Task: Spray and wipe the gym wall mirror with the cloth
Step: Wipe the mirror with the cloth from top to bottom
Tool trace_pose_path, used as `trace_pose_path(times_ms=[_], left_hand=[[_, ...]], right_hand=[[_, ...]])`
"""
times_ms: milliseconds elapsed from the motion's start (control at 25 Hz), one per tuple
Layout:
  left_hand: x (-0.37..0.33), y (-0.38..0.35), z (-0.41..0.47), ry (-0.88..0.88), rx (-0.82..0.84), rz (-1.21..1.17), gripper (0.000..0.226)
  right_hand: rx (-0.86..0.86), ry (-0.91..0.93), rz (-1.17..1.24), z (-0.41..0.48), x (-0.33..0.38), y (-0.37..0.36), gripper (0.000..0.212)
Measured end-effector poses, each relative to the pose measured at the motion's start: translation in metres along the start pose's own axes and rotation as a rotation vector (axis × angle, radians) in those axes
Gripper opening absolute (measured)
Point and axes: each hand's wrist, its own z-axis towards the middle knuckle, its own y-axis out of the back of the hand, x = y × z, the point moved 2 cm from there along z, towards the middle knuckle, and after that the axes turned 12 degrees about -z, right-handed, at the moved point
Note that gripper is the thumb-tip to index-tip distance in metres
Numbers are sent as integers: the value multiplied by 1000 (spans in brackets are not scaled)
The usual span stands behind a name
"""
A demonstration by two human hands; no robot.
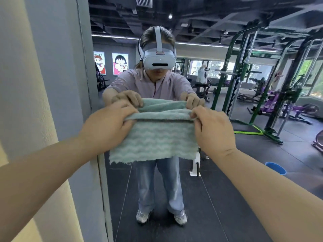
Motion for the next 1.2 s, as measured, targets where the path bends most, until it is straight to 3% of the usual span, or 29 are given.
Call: trace_pose_path(times_ms=[120, 200, 320, 480, 520, 600, 680, 720, 840, 1000, 1200], left_hand=[[-22, -3, 31, 3, -169, 33, 19], [-32, -13, 41, 21, -189, 65, 13], [-36, -15, 48, 36, -248, 147, 8], [-26, -11, 50, 380, -418, -60, 17], [-27, -14, 50, 411, -469, -119, 20], [-34, -23, 54, 370, -511, -210, 25], [-42, -35, 57, 211, -482, -258, 17], [-44, -41, 58, 123, -457, -222, 14], [-36, -57, 57, -105, -379, 42, 38], [-18, -72, 58, -280, -277, 286, 57], [-18, -141, 2, -352, -167, 386, 60]], right_hand=[[-58, -225, -149, 15, -17, 7, 19], [51, -292, -195, 12, -16, 1, 27], [318, -528, 77, -2, -8, -13, 16], [168, -730, 451, -12, -2, -22, 9], [137, -714, 508, -10, -1, -23, 4], [131, -627, 510, -4, 1, -22, 34], [161, -518, 368, 1, 3, -23, 52], [124, -465, 292, 3, 3, -24, 53], [-45, -330, 194, 12, -1, -25, 33], [-79, -325, 199, 29, -11, -27, 26], [139, -274, 118, -68, -37, -51, 38]])
